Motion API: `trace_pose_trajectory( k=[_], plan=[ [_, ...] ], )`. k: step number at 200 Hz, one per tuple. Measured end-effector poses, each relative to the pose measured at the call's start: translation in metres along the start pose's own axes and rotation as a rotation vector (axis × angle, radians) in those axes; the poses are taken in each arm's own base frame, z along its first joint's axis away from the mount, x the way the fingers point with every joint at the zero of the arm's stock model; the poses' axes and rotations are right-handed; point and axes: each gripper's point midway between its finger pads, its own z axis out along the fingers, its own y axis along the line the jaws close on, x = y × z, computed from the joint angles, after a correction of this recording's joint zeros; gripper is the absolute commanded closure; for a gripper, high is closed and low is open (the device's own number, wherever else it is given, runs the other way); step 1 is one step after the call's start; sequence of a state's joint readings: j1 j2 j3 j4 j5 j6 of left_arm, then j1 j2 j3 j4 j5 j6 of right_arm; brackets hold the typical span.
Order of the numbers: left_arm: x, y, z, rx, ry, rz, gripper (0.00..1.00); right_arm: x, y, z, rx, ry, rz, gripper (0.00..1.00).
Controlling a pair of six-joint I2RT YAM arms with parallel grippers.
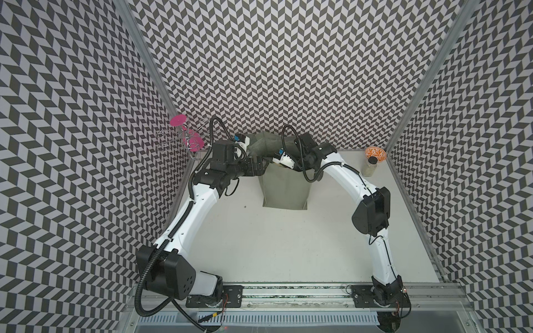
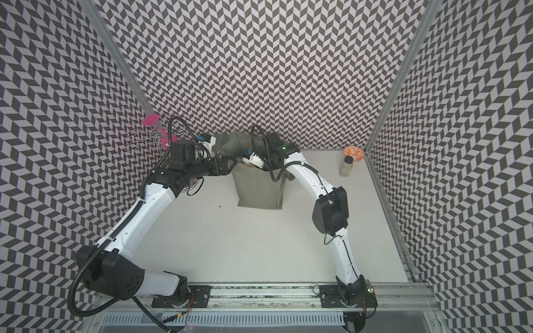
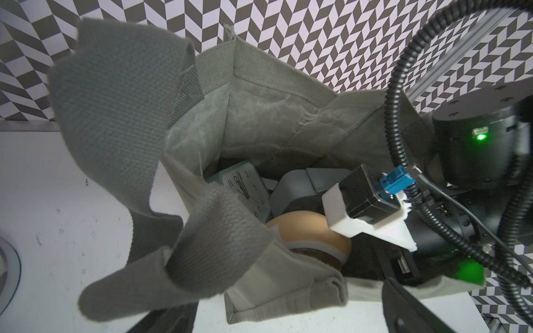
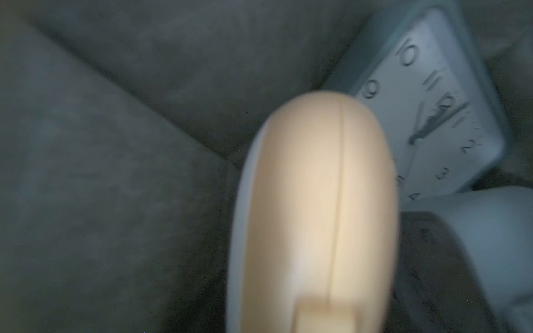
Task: Put the alarm clock into the canvas bag
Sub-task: Place the alarm at the canvas bag, then reset both arms
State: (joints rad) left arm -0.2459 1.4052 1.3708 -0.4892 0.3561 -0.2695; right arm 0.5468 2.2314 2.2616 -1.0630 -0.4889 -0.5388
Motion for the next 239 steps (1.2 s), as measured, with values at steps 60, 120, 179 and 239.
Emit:
trace_pose_trajectory(
  k=[60, 120, 179, 239],
  plan=[
    [-0.023, 0.006, -0.033, -0.065, -0.113, -0.002, 0.01, -0.064, -0.002, -0.068, 0.118, -0.232, -0.021, 0.00],
    [-0.041, 0.021, -0.097, -0.181, -0.420, -0.044, 0.01, -0.062, -0.023, -0.241, 0.348, -0.679, 0.171, 0.01],
    [0.005, 0.078, -0.120, -0.401, -0.662, -0.031, 0.01, 0.112, -0.059, -0.279, 0.745, -0.855, 0.585, 0.01],
    [0.124, 0.181, -0.086, -0.656, -0.540, 0.037, 0.01, 0.223, -0.066, -0.228, 1.008, -0.807, 0.656, 0.00]
  ],
)
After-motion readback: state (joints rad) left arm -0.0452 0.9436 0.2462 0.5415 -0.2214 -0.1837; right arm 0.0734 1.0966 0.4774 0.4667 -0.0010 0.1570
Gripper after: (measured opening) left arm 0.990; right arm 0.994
